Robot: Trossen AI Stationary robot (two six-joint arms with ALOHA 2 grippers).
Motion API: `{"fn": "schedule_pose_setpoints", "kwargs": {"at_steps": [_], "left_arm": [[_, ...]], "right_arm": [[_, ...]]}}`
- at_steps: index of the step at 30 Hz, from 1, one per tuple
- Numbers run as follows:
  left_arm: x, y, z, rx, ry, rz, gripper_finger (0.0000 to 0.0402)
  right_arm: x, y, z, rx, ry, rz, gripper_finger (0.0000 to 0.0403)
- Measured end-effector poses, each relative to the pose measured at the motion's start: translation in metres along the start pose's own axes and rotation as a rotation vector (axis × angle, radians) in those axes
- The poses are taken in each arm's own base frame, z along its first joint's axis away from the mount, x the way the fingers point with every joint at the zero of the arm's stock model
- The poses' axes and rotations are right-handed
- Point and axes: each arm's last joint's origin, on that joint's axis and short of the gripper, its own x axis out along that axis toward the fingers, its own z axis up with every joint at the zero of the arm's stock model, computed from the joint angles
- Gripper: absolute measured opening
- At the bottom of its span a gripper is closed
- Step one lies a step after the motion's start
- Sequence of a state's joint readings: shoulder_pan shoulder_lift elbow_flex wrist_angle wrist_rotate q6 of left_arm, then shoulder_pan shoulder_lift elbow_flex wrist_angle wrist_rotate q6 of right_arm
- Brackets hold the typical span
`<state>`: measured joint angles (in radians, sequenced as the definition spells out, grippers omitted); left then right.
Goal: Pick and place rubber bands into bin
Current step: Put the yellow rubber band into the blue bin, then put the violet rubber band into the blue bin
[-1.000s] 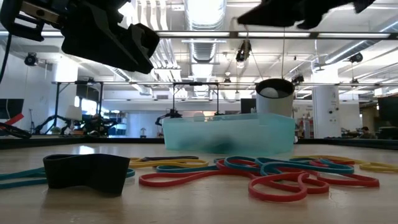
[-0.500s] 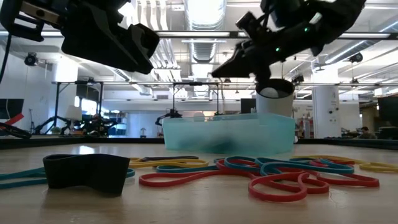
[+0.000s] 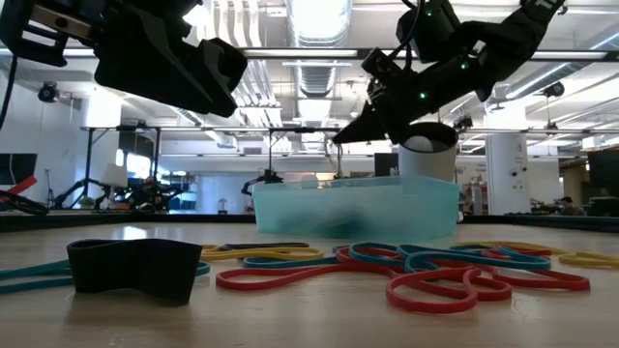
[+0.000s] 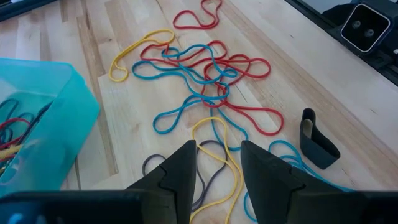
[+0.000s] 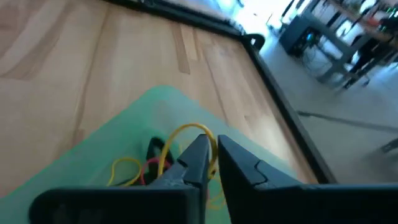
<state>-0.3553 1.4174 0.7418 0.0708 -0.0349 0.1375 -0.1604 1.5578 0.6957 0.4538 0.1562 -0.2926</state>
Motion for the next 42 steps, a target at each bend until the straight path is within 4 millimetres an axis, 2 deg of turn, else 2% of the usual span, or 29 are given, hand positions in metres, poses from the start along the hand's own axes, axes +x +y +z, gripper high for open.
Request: {"fn": "schedule_pose_setpoints", "kwargs": {"at_steps": [10,16,21,25,28,35,42], "left_arm": [[0.000,0.000,-0.003,0.000,0.009,0.001,0.0112],[0.001,0.000,-0.005,-0.001,0.016,0.001,0.0112],[0.003,0.000,-0.010,-0.039,0.041,0.040,0.0112],[0.011,0.001,-0.025,-0.042,0.138,0.139,0.0112],[0.020,0.002,-0.034,-0.040,0.192,0.152,0.0112],[0.034,0.009,-0.030,-0.055,0.192,0.151,0.0112],[0.039,0.010,-0.032,-0.058,0.204,0.101,0.0112]], "right_arm": [[-0.001,0.003,-0.011,0.043,0.112,0.031,0.0137],[-0.012,0.008,-0.011,-0.002,0.178,0.106,0.0169],[-0.036,0.018,0.008,-0.005,0.110,0.202,0.0172],[-0.062,0.034,0.028,-0.006,0.011,0.365,0.0165],[-0.082,0.050,0.038,-0.034,-0.053,0.472,0.0159],[-0.122,0.083,0.051,-0.121,-0.163,0.617,0.0147],[-0.143,0.100,0.056,-0.195,-0.232,0.700,0.0137]]}}
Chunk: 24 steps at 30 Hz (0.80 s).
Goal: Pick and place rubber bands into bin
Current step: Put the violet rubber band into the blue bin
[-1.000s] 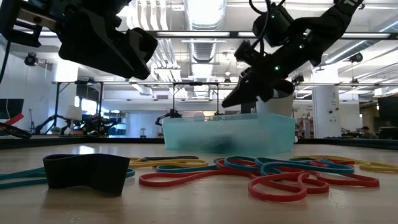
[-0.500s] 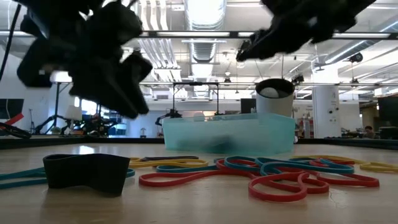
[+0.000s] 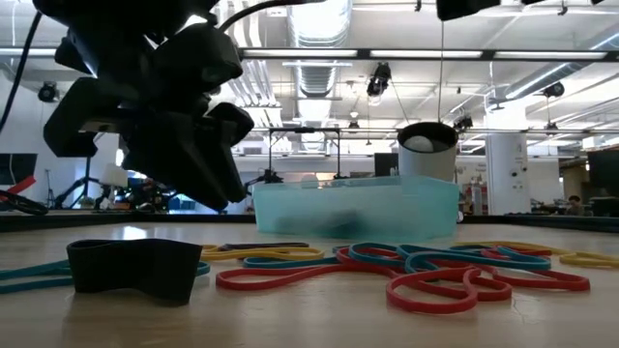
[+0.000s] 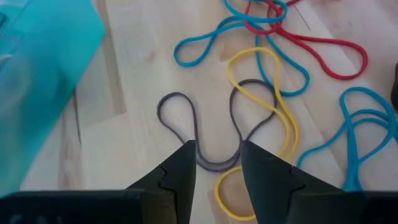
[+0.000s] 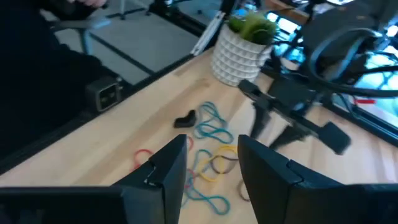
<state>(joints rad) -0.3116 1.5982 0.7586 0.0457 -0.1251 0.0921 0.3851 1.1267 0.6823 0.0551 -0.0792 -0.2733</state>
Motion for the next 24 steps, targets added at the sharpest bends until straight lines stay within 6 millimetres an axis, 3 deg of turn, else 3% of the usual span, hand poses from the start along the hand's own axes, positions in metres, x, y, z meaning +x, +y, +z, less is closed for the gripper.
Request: {"fn": "schedule_pose_setpoints", "kwargs": {"at_steps": [24], "left_arm": [[0.041,0.011,-0.004,-0.049,0.042,-0.148,0.0112]], "right_arm": [[-0.001,0.005,0.003,0.001,-0.012,0.018,0.0119]]}}
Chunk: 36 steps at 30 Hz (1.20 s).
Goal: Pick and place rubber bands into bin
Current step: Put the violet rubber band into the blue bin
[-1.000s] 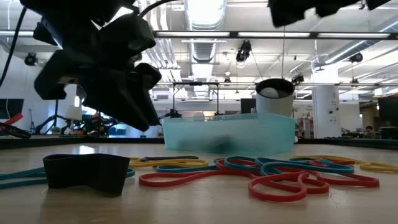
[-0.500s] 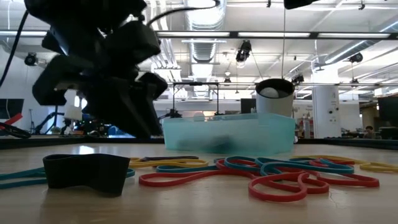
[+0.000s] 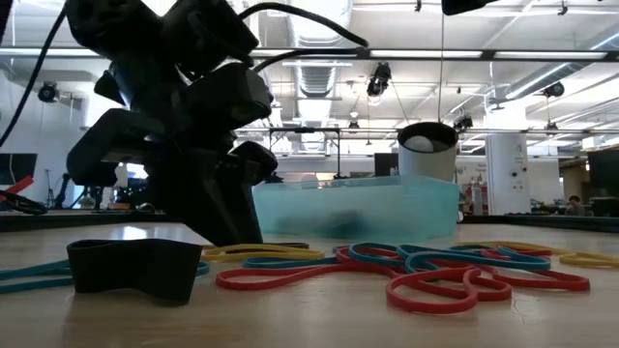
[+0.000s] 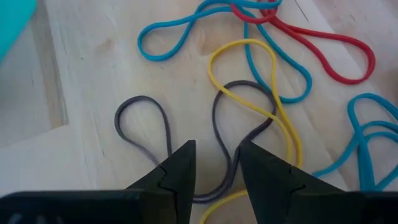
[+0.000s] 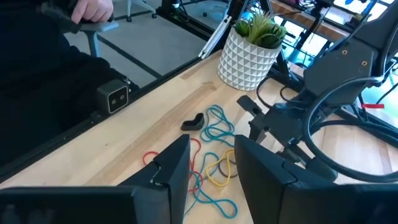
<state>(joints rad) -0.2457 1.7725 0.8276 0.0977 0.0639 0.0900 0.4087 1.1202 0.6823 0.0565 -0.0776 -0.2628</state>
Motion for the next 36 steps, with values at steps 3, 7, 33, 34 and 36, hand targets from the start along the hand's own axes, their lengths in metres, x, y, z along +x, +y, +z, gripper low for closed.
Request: {"fn": "schedule_pose_setpoints", "kwargs": {"at_steps": [3,7,33,34,36], "left_arm": [[0.003,0.003,-0.001,-0.014,0.004,-0.008,0.0112],[0.003,0.005,-0.001,-0.022,0.004,-0.022,0.0112],[-0.014,0.003,0.001,0.046,0.027,0.029,0.0000],[-0.016,0.002,0.003,0.050,0.018,0.042,0.0000],[-0.020,-0.001,0.006,0.061,-0.001,0.045,0.0000]], "right_arm": [[0.000,0.000,0.000,0.002,0.000,0.000,0.0116],[0.000,0.000,0.000,0.002,0.000,0.001,0.0113],[0.000,0.000,0.000,0.002,0.001,0.001,0.0093],[0.000,0.000,0.000,0.002,0.001,0.001,0.0092],[0.000,0.000,0.000,0.002,0.001,0.001,0.0091]]}}
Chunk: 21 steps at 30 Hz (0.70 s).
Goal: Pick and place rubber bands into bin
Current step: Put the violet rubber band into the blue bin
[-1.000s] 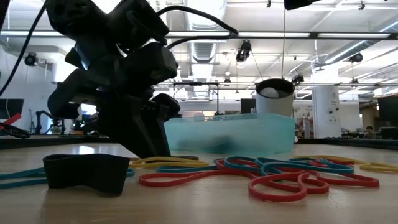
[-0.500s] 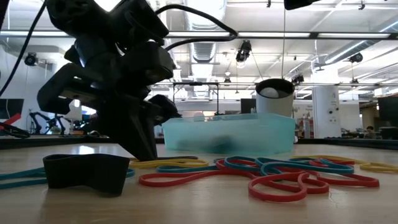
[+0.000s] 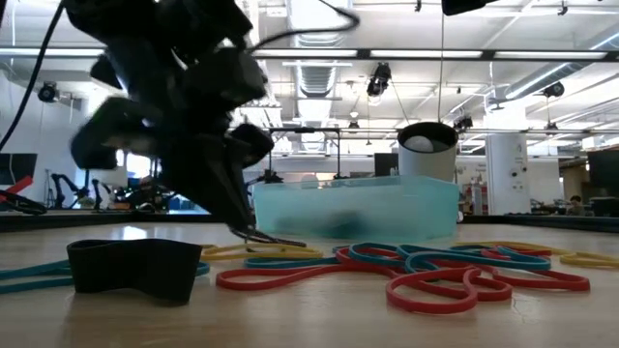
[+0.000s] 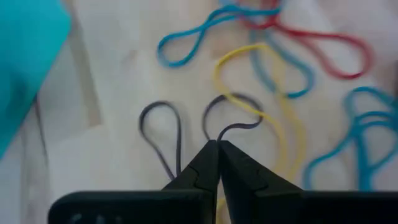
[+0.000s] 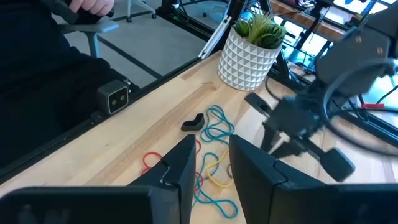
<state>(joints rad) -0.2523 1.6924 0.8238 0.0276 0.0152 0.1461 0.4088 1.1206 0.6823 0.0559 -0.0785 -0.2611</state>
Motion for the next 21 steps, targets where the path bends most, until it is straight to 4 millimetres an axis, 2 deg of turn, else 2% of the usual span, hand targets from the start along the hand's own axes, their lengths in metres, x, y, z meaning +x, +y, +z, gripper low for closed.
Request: {"fn": "schedule_pose_setpoints", "kwargs": {"at_steps": [4,21], "left_arm": [[-0.004,-0.005,0.004,0.038,-0.019,0.005,0.0000],[-0.029,-0.024,0.022,0.152,-0.093,0.223,0.0000]], "right_arm": [[0.000,0.000,0.000,0.000,0.000,0.000,0.0092],[0.000,0.000,0.000,0.000,0.001,0.000,0.0084]]}}
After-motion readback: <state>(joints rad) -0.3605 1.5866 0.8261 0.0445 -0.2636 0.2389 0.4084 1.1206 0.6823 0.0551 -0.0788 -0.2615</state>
